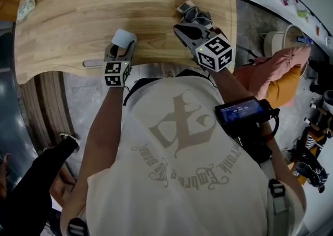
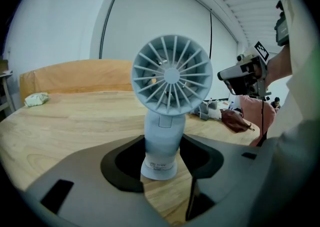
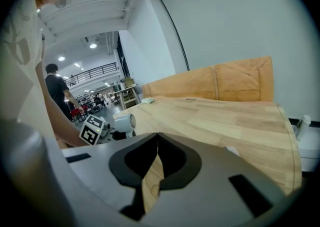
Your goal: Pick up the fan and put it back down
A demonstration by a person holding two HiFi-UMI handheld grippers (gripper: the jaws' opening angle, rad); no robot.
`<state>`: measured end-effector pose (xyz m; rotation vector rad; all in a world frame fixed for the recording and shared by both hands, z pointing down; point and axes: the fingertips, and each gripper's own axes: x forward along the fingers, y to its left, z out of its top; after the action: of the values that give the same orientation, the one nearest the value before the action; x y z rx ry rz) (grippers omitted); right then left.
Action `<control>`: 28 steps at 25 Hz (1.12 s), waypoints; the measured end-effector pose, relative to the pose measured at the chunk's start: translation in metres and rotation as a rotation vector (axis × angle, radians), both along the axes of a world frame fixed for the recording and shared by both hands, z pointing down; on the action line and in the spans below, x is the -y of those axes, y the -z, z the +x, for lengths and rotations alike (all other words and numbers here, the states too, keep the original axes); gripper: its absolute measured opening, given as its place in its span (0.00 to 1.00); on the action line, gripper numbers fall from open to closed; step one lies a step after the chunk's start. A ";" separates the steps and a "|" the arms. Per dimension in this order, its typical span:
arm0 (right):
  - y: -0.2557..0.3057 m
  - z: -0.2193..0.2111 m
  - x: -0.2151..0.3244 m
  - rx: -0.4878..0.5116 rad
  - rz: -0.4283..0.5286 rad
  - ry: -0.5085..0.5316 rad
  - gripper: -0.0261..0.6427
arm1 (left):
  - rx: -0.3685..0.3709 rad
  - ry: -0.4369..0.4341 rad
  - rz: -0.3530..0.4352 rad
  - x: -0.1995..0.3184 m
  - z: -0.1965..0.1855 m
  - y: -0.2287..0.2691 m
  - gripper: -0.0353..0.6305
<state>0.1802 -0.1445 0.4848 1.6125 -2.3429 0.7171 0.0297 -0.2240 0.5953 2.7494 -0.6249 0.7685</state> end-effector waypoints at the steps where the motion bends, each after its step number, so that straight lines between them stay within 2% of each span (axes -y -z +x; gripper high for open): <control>1: 0.000 0.000 0.000 0.000 0.002 0.007 0.06 | -0.004 0.006 0.001 -0.001 -0.001 0.001 0.39; 16: 0.005 -0.003 -0.006 0.030 0.036 0.153 0.06 | -0.098 0.120 -0.002 -0.030 0.000 0.038 0.39; 23: 0.004 -0.021 -0.002 0.066 0.057 0.261 0.06 | -0.123 0.182 0.035 -0.047 -0.013 0.062 0.39; 28: 0.013 -0.048 0.004 0.096 0.088 0.324 0.06 | -0.126 0.208 0.058 -0.065 -0.035 0.079 0.39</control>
<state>0.1322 -0.1490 0.4713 1.2069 -2.6510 0.6400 -0.0058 -0.1591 0.5161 2.7005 -0.9010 0.5341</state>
